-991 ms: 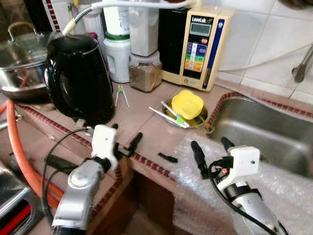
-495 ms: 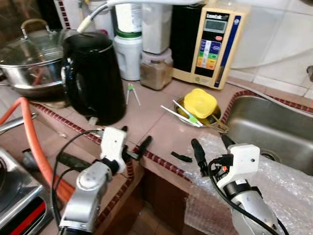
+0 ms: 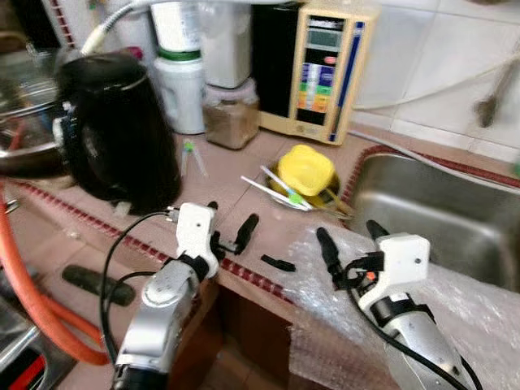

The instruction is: Kitchen organization

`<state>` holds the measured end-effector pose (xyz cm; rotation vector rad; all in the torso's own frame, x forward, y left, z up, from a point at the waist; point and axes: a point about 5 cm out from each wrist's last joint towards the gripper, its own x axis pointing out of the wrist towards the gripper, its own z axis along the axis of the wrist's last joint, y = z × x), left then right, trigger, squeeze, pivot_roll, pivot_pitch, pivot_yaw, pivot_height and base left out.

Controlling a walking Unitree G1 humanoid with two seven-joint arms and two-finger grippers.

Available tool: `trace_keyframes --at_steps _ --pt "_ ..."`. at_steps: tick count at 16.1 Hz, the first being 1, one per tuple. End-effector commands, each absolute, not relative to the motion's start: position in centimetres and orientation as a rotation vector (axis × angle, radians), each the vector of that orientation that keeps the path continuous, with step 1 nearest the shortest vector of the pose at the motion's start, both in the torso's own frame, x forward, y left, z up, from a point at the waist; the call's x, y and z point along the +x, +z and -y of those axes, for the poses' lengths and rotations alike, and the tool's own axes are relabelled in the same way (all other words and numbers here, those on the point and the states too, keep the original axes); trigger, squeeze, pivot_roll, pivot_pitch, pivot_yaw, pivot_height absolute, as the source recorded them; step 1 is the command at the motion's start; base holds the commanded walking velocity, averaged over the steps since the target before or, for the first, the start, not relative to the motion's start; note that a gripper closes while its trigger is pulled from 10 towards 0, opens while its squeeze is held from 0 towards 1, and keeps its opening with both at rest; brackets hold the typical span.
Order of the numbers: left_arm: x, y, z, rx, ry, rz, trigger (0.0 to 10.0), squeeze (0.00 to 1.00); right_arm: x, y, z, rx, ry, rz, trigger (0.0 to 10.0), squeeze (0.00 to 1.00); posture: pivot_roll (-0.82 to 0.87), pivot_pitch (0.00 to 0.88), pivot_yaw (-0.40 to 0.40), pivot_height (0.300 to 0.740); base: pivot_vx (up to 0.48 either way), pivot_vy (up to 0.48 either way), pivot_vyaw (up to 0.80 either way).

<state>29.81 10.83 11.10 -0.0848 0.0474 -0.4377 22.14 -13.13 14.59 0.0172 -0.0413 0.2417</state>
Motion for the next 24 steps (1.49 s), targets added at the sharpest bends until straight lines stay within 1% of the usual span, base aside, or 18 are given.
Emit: trace_keyframes --at_steps 1,4,5,7,8,10,12,13,16,18,21,22,24 --pt "30.3 11.2 -10.6 -0.105 -0.418 -0.047 10.0 0.00 21.9 15.3 12.6 0.010 0.283 0.059 10.0 0.00 0.01 0.000 0.011 0.740 0.000 0.000 0.00" --pt "31.8 11.3 -10.1 -0.150 -0.362 -0.042 10.0 0.00 21.1 15.6 11.4 0.036 0.369 0.039 10.0 0.00 -0.03 0.000 0.024 0.740 0.000 0.000 0.00" --pt "32.4 11.1 -10.0 -0.201 -0.333 -0.078 10.0 0.00 20.7 15.6 11.1 0.041 0.393 0.028 10.0 0.00 -0.04 0.000 0.022 0.740 0.000 0.000 0.00" --pt "33.5 11.1 -9.3 -0.239 -0.320 -0.088 10.0 0.00 20.0 15.4 11.0 0.039 0.394 0.005 10.0 0.00 -0.07 0.000 0.024 0.740 0.000 0.000 0.00" --pt "33.9 10.9 -8.6 -0.285 -0.324 -0.113 10.0 0.00 19.7 15.4 11.0 0.036 0.386 -0.001 10.0 0.00 -0.08 0.000 0.027 0.740 0.000 0.000 0.00" --pt "34.4 10.7 -7.3 -0.306 -0.349 -0.135 10.0 0.00 19.4 15.3 11.3 0.025 0.367 -0.014 10.0 0.00 -0.10 0.000 0.032 0.740 0.000 0.000 0.00" --pt "34.9 11.0 -6.5 -0.372 -0.345 -0.145 10.0 0.00 19.2 15.4 11.5 0.026 0.359 -0.020 10.0 0.00 -0.11 0.000 0.034 0.740 0.000 0.000 0.00" --pt "35.3 11.3 -6.0 -0.415 -0.338 -0.137 10.0 1.00 19.1 15.4 11.4 0.026 0.358 -0.021 10.0 0.00 -0.12 0.000 0.035 0.740 0.000 0.000 0.00" --pt "36.1 12.4 -4.9 -0.500 -0.351 -0.125 10.0 1.00 19.0 15.5 11.3 0.013 0.362 -0.024 10.0 0.00 -0.12 0.000 0.039 0.740 0.000 0.000 0.00" --pt "36.4 12.8 -4.6 -0.531 -0.338 -0.126 10.0 1.00 19.0 15.5 11.4 0.014 0.357 -0.023 10.0 0.00 -0.12 0.000 0.042 0.740 0.000 0.000 0.00" --pt "36.6 12.5 -3.9 -0.624 -0.330 -0.166 10.0 1.00 19.1 15.7 11.0 0.027 0.366 -0.019 10.0 0.00 -0.12 0.000 0.041 0.740 0.000 0.000 0.00" --pt "36.4 12.3 -3.0 -0.674 -0.341 -0.210 10.0 1.00 19.3 16.0 10.9 0.034 0.379 -0.012 10.0 0.00 -0.12 0.003 0.042 0.740 0.000 0.000 0.00" --pt "36.4 12.3 -2.5 -0.671 -0.345 -0.224 10.0 1.00 19.5 16.2 10.7 0.036 0.384 -0.005 10.0 0.00 -0.12 0.007 0.045 0.740 0.000 0.000 0.00"
